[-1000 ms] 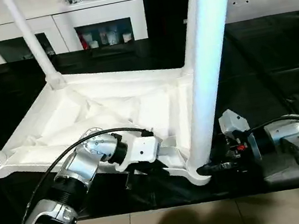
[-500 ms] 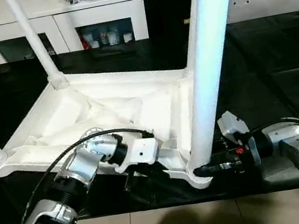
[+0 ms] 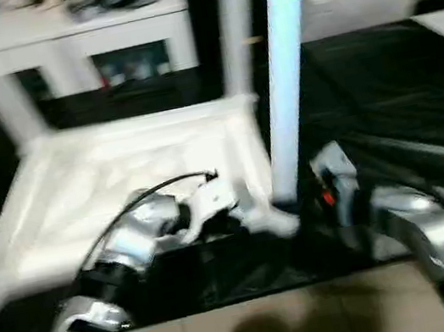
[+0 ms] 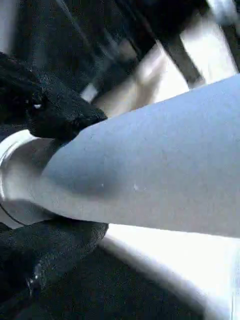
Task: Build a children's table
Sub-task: Rotate leg to tighten
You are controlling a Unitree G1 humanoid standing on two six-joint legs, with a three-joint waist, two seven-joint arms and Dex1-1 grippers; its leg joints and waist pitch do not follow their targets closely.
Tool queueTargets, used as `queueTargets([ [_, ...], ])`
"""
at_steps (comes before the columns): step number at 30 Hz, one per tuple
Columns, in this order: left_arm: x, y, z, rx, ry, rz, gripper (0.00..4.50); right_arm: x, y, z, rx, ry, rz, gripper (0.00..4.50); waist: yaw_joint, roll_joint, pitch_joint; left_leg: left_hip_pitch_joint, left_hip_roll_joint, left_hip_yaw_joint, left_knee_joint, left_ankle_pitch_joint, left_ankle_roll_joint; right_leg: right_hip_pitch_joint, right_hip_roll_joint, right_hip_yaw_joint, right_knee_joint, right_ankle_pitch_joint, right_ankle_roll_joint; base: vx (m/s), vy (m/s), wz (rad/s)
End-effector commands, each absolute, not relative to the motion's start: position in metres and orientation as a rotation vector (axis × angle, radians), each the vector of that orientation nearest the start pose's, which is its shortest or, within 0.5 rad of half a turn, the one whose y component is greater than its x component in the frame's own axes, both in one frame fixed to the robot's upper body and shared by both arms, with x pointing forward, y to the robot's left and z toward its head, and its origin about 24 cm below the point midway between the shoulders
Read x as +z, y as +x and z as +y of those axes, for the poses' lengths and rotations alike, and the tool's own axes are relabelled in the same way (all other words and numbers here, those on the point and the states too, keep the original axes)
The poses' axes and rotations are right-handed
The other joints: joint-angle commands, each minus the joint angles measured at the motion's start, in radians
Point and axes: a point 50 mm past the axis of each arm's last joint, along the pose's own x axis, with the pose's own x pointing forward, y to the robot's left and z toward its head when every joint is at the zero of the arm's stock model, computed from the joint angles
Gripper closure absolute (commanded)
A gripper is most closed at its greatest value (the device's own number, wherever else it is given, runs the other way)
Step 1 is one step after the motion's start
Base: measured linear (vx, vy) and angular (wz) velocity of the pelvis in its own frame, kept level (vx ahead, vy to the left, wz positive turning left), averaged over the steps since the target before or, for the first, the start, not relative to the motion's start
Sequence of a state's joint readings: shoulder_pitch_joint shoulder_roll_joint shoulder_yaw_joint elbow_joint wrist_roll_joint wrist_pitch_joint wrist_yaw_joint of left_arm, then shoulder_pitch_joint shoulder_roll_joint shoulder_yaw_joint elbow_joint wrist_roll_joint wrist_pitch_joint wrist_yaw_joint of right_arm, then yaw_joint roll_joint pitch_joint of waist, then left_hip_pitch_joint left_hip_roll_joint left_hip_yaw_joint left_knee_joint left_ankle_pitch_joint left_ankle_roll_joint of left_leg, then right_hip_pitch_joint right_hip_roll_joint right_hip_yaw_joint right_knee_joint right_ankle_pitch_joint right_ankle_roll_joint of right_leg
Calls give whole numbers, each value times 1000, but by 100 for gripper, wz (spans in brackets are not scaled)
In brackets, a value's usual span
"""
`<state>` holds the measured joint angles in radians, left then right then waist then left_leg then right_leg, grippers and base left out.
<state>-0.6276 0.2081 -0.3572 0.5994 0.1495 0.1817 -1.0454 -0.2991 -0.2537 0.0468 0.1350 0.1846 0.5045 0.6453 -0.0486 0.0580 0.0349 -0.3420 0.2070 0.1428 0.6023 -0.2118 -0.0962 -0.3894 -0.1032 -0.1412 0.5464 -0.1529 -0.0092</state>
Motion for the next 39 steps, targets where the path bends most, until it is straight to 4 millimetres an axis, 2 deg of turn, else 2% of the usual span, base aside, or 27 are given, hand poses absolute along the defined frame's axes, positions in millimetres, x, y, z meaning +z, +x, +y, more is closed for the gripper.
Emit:
queueTargets([
  [1, 44, 308, 43, -1371, 434, 407, 450, 32, 297, -137, 597, 39, 471, 251, -21, 3, -32, 4, 1, -10, -78, -474, 33, 40, -34, -15, -125, -666, 3, 0, 0, 0],
  [2, 46, 311, 37, -1317, 421, 397, 450, 32, 302, -133, 544, 47, 467, 251, -44, 3, -33, -4, 7, -20, -85, -514, 33, 57, -36, -28, -121, -627, 3, -18, 62, -1],
  [3, 49, 315, 31, -1266, 405, 387, 450, 32, 307, -128, 493, 54, 459, 251, -58, 8, -29, -3, 13, -26, -92, -561, 34, 61, -35, -37, -121, -606, 5, 0, 0, 0],
  [4, 49, 315, 31, -1266, 405, 387, 450, 32, 307, -128, 493, 54, 459, 251, -66, 9, -26, 1, 16, -30, -95, -593, 31, 61, -36, -43, -121, -604, 5, 0, 0, 0],
  [5, 51, 319, 28, -1229, 406, 371, 450, 35, 310, -121, 492, 87, 430, 217, -80, 7, -27, 5, 16, -34, -96, -618, 29, 64, -42, -40, -119, -594, 5, 0, 0, 0],
  [6, 53, 321, 26, -1203, 408, 362, 450, 37, 312, -117, 490, 112, 410, 217, -88, 3, -29, 3, 12, -35, -95, -613, 28, 65, -45, -39, -118, -592, 3, 0, 0, 0],
  [7, 54, 323, 25, -1183, 420, 362, 450, 41, 314, -112, 489, 115, 384, 196, -96, 0, -27, 1, 3, -33, -91, -597, 30, 60, -48, -42, -126, -623, 4, 0, 0, 0],
  [8, 54, 323, 26, -1178, 430, 363, 450, 41, 313, -112, 492, 102, 385, 179, -101, -1, -27, 2, -7, -28, -82, -567, 31, 56, -52, -48, -135, -658, 10, 0, 0, 0],
  [9, 54, 324, 28, -1174, 438, 363, 450, 41, 312, -113, 495, 96, 386, 179, -101, 1, -28, 0, -10, -28, -79, -552, 32, 57, -54, -49, -136, -664, 12, 0, 0, 0],
  [12, 51, 324, 37, -1174, 467, 371, 450, 42, 309, -120, 506, 93, 359, 151, -102, 4, -31, -10, -6, -28, -80, -512, 37, 58, -63, -48, -130, -631, -4, 0, 0, 0],
  [14, 49, 325, 41, -1170, 481, 374, 450, 43, 308, -126, 510, 86, 342, 140, -99, 6, -33, -19, -3, -28, -83, -491, 40, 60, -65, -38, -120, -590, -25, 0, 0, 0],
  [17, 47, 325, 50, -1191, 511, 373, 450, 45, 303, -136, 558, 66, 317, 121, -90, 5, -37, -32, 3, -28, -87, -436, 55, 65, -67, -26, -107, -527, -60, 0, 0, 0],
  [18, 47, 325, 50, -1191, 511, 373, 450, 45, 303, -136, 558, 66, 317, 99, -85, 10, -39, -33, 3, -28, -87, -426, 57, 68, -67, -24, -104, -512, -65, 0, 0, 0],
  [20, 45, 325, 59, -1219, 532, 376, 450, 49, 296, -150, 641, 38, 296, 88, -70, 6, -42, -29, 7, -21, -86, -392, 79, 65, -64, -11, -97, -458, -93, 0, 0, 0],
  [21, 44, 324, 65, -1243, 539, 382, 450, 53, 293, -159, 685, 15, 284, 82, -69, 2, -44, -32, 7, -19, -86, -376, 86, 65, -63, -7, -93, -438, -105, 0, 0, 0],
  [22, 44, 324, 67, -1248, 540, 383, 450, 54, 293, -161, 691, 11, 282, 82, -61, 1, -45, -40, 7, -17, -83, -345, 99, 69, -63, -2, -85, -416, -118, 0, 0, 0],
  [24, 44, 323, 70, -1279, 543, 381, 450, 57, 291, -167, 726, 1, 278, 58, -46, -6, -58, -53, 4, -14, -74, -237, 123, 74, -60, 13, -61, -325, -147, 0, 0, 0],
  [26, 43, 321, 74, -1312, 556, 383, 450, 59, 289, -171, 769, -19, 281, 50, -33, -4, -60, -47, 5, -7, -66, -159, 151, 66, -58, 22, -49, -237, -191, 0, 0, 0],
  [27, 43, 321, 75, -1321, 559, 385, 450, 59, 288, -172, 783, -28, 283, 36, -29, -5, -61, -53, 3, -8, -63, -135, 161, 72, -57, 22, -43, -214, -198, 51, -38, 4],
  [29, 43, 317, 82, -1424, 600, 375, 450, 65, 284, -181, 895, -106, 313, 26, -4, -4, -73, -53, 4, -8, -51, -21, 207, 77, -55, 25, -23, -77, -219, 0, 0, 0],
  [31, 43, 315, 84, -1457, 610, 371, 450, 66, 283, -182, 924, -113, 328, 6, 10, -8, -70, -53, 2, -3, -48, 6, 236, 72, -52, 27, -17, -44, -228, 0, 0, 0],
  [32, 44, 311, 87, -1525, 625, 371, 450, 68, 281, -184, 990, -127, 347, 6, 20, -7, -66, -47, 3, 1, -49, -17, 233, 68, -52, 27, -21, -86, -225, 0, 0, 0],
  [33, 44, 310, 88, -1557, 632, 372, 450, 69, 279, -184, 1022, -136, 352, 6, 28, -7, -64, -46, 6, 2, -53, -48, 221, 70, -52, 27, -26, -143, -215, 0, 0, 0],
  [34, 44, 309, 88, -1563, 635, 374, 450, 70, 279, -184, 1031, -137, 353, 6, 28, -7, -64, -46, 6, 2, -53, -48, 221, 70, -52, 27, -26, -143, -215, 0, 0, 0],
  [36, 44, 306, 92, -1633, 664, 386, 450, 73, 276, -184, 1124, -140, 368, 6, 51, -6, -60, -38, 14, 4, -60, -103, 176, 64, -51, 30, -30, -235, -198, 0, 0, 0],
  [38, 45, 304, 94, -1689, 689, 385, 450, 74, 275, -185, 1175, -136, 378, 6, 61, -10, -60, -33, 20, 5, -63, -115, 160, 61, -51, 35, -29, -241, -196, 0, 0, 0],
  [39, 45, 303, 94, -1699, 692, 384, 450, 74, 275, -185, 1182, -135, 381, 21, 68, -9, -60, -31, 20, 6, -65, -121, 154, 60, -50, 39, -27, -242, -199, 0, 0, 0],
])
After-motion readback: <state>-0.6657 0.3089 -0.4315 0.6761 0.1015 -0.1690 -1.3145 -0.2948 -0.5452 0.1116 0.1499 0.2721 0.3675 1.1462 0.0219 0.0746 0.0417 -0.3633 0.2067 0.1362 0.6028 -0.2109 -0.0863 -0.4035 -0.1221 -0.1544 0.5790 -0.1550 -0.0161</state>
